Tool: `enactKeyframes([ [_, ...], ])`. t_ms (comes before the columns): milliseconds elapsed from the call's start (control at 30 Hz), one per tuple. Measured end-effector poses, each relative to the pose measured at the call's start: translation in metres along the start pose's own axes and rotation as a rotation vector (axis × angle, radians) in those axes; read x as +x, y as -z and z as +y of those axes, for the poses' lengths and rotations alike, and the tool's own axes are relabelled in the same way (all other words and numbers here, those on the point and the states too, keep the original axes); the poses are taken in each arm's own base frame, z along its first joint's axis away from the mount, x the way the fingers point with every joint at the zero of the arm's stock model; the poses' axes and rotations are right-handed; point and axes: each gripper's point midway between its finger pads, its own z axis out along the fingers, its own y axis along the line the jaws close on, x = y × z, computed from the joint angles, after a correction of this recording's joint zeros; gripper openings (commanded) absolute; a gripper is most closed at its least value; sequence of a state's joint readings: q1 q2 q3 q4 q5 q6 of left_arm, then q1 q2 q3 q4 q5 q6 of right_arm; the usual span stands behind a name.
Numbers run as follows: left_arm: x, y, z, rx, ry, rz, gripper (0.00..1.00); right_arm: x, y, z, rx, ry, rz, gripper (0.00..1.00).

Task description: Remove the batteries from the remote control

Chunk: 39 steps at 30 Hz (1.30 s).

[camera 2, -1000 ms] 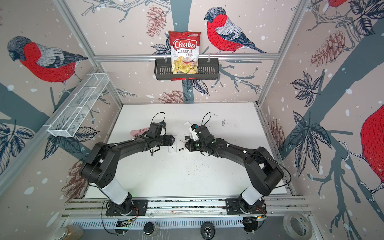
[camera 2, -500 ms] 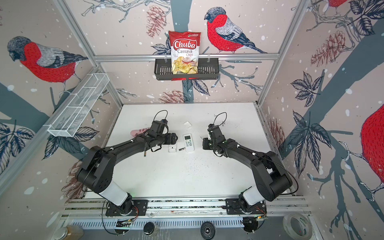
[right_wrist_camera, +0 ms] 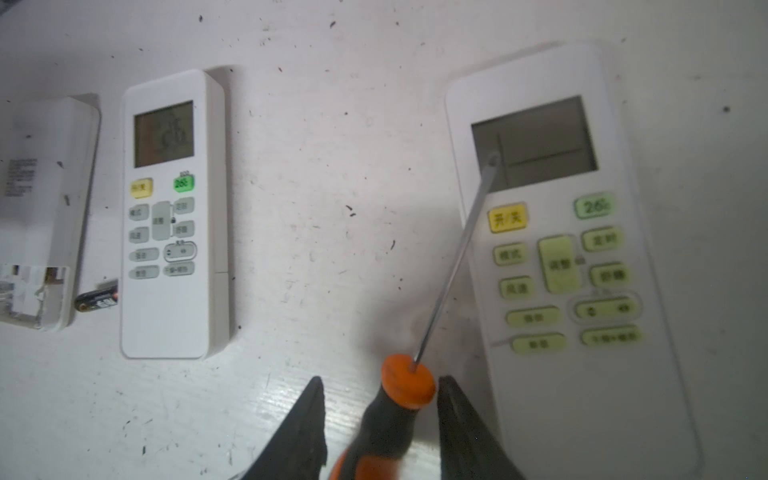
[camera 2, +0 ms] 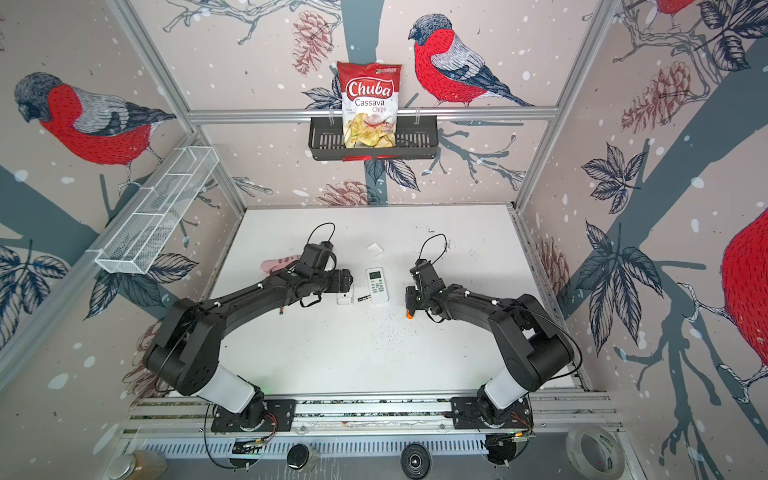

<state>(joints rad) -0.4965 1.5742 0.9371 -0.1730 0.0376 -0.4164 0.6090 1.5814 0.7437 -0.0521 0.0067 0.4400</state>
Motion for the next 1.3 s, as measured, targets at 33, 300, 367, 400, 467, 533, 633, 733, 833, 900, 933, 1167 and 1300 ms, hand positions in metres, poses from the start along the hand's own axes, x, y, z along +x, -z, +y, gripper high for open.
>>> enactKeyframes([
  [33, 0.000, 0.000, -0.001, -0.005, 0.000, -0.001, 0.88, 0.002, -0.001, -0.001, 0.003, 0.001, 0.004, 0.49],
  [300, -0.010, -0.015, -0.046, 0.016, -0.055, 0.024, 0.86, -0.010, 0.009, -0.005, 0.004, -0.014, -0.037, 0.57],
  [367, -0.015, -0.024, -0.060, 0.011, -0.067, 0.032, 0.84, -0.019, 0.014, -0.007, 0.003, -0.021, -0.060, 0.59],
  [400, -0.018, -0.029, -0.066, 0.005, -0.063, 0.033, 0.83, -0.024, 0.017, -0.008, 0.002, -0.020, -0.073, 0.60],
  [467, -0.019, -0.038, -0.075, -0.010, -0.066, 0.047, 0.81, -0.034, 0.023, -0.008, -0.003, -0.027, -0.100, 0.63],
  [533, -0.019, -0.048, -0.078, -0.026, -0.052, 0.061, 0.81, -0.042, 0.030, -0.010, -0.014, -0.040, -0.122, 0.65],
  [633, -0.014, -0.064, -0.079, -0.066, -0.025, 0.091, 0.80, -0.051, 0.041, -0.018, -0.017, -0.066, -0.160, 0.69],
  [733, -0.008, -0.078, -0.083, -0.096, -0.017, 0.119, 0.81, -0.052, 0.053, -0.022, -0.030, -0.097, -0.195, 0.72],
  [833, -0.005, -0.085, -0.086, -0.110, -0.012, 0.137, 0.81, -0.052, 0.063, -0.025, -0.051, -0.116, -0.222, 0.73],
  [900, -0.006, -0.090, -0.087, -0.113, 0.000, 0.137, 0.81, -0.054, 0.067, -0.026, -0.059, -0.134, -0.240, 0.74],
  [933, -0.007, -0.093, -0.088, -0.116, 0.003, 0.140, 0.80, -0.055, 0.069, -0.026, -0.063, -0.139, -0.250, 0.75],
  [1167, -0.007, -0.102, -0.089, -0.129, 0.023, 0.155, 0.75, -0.052, 0.073, -0.022, -0.090, -0.139, -0.258, 0.75],
  [1300, -0.004, -0.107, -0.087, -0.143, 0.024, 0.169, 0.72, -0.052, 0.073, -0.021, -0.098, -0.139, -0.255, 0.75],
])
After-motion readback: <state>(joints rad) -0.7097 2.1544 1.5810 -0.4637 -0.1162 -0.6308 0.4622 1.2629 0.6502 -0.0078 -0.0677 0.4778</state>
